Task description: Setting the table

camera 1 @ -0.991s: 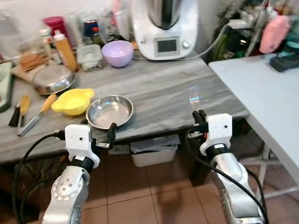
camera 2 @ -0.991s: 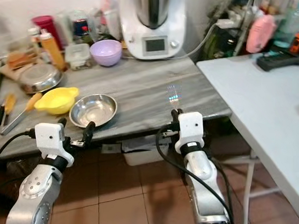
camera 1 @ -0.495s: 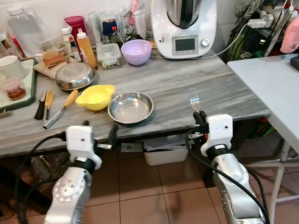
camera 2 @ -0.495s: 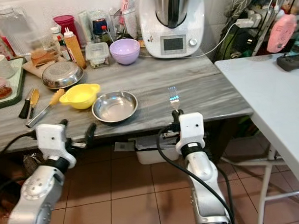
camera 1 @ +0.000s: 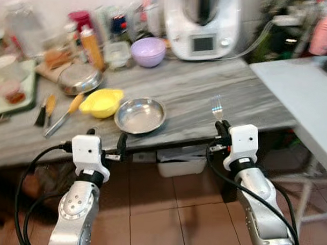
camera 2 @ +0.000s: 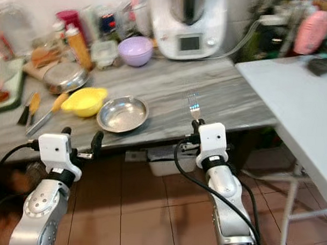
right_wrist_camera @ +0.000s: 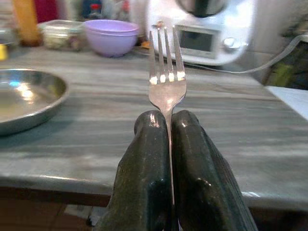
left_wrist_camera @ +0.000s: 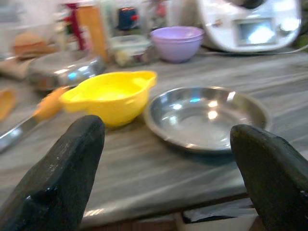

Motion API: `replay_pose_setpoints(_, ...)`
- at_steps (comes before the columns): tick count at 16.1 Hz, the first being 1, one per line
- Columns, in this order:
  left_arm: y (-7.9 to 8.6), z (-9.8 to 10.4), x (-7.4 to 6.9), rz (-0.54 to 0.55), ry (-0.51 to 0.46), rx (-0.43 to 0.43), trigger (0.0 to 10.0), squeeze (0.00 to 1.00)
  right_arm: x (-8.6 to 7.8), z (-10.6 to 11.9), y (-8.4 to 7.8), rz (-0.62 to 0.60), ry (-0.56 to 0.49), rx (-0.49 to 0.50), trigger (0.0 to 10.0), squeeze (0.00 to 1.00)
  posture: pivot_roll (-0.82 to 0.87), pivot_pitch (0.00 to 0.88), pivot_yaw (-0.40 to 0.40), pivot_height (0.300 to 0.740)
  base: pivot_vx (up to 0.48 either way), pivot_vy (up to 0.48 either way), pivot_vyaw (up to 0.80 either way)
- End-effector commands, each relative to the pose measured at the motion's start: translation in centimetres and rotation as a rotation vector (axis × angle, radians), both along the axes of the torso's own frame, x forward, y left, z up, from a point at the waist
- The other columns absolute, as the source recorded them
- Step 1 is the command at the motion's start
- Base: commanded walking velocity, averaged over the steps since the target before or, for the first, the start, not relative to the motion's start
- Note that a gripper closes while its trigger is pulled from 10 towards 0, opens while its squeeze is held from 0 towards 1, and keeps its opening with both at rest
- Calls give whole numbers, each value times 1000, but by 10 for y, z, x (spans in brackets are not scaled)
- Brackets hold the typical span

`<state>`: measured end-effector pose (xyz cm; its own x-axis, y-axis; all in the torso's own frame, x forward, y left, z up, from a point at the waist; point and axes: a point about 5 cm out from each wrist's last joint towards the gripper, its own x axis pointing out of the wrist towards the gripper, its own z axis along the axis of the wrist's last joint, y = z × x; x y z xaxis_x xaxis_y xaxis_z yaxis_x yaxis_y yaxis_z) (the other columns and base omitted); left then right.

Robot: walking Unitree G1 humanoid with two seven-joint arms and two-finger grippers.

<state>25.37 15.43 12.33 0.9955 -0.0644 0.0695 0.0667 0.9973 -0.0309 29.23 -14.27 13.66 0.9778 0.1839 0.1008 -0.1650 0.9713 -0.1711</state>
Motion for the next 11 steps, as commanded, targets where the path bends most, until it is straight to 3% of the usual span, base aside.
replay_pose_setpoints(1,4,1,-1,22,-5,9,10000,0,-1,4,4,14,-20,5,10000,0,-106,71,107,740,0,0,712)
replay_pose_setpoints(6,0,3,-1,-16,-22,-15,10000,0,0,4,2,8,-19,8,10000,0,-112,69,104,740,0,0,0)
replay_pose_setpoints(11,-1,3,-1,-25,-24,-20,10000,0,0,4,2,7,-19,10,10000,0,-111,70,106,740,266,0,0)
